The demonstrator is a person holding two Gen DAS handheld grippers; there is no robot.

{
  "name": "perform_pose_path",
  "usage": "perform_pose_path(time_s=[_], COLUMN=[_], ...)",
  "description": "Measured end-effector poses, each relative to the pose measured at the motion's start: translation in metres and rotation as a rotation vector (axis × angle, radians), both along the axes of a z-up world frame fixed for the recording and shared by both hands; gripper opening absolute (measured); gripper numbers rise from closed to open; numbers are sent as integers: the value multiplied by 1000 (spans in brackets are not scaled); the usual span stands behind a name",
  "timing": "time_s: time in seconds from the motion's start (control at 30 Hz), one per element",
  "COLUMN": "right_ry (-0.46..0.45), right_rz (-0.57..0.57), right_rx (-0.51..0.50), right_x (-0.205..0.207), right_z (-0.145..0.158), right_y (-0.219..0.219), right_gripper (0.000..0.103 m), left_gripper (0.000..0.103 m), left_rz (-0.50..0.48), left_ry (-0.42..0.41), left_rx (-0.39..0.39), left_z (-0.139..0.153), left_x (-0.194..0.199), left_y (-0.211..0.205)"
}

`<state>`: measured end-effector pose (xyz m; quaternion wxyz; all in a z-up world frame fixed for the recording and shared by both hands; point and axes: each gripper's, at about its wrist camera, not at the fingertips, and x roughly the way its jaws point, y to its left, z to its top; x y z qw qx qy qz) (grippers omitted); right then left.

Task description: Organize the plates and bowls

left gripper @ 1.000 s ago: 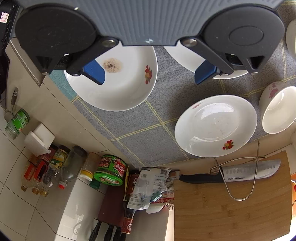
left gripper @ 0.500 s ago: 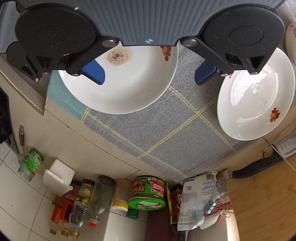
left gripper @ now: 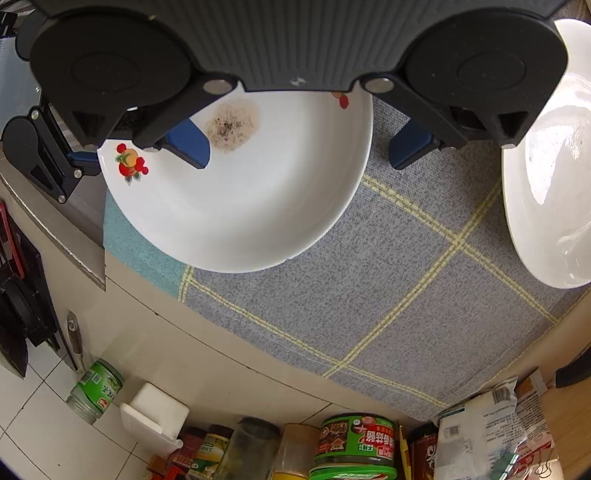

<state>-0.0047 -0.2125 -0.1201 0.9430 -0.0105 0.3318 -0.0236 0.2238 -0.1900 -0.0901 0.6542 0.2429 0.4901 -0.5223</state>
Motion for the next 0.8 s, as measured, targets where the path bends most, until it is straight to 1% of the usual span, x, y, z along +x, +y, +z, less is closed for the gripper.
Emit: perform_pose_path(time_s=[0.07,0.13,0.23,0.3,0.33,0.37,0.43,0.5,0.6,0.7,0.77,0.8], right_ry=[-2,-7,-22,-31,-36,-43,-56,-71,-81,-74,-70,-68], right_rz=[-1,-3,-7,-8,-8,-9,-10,-11,-13,-11,-3,-1], right_rx=[0,0,-2,-2,-3,-3,-4,-4,-4,-3,-4,-3], right_x=[0,-1,-3,-4,-4,-5,-7,-8,-6,-4,-3,-3], right_z=[0,-1,-2,-2,-3,-3,-5,-6,-6,-6,-5,-5], right_y=[0,0,1,1,1,1,2,1,1,-1,-1,-2], right_gripper=[103,103,103,103,103,103,103,103,103,103,103,103], left_gripper=[102,102,100,94,87,82,78,77,72,69,62,62], left_rz=[-11,-42,-74,-91,-97,-109,-132,-151,-170,-176,-193,-196], left_ry=[-1,12,27,31,18,12,7,5,12,23,26,29], left_rx=[6,10,19,22,26,32,48,58,59,61,62,64], left_z=[-1,-1,-1,0,1,2,3,3,5,5,6,6], left_x=[0,0,1,3,4,5,6,6,7,10,10,10], left_y=[-1,-2,-3,-4,-4,-4,-6,-7,-8,-10,-11,-12])
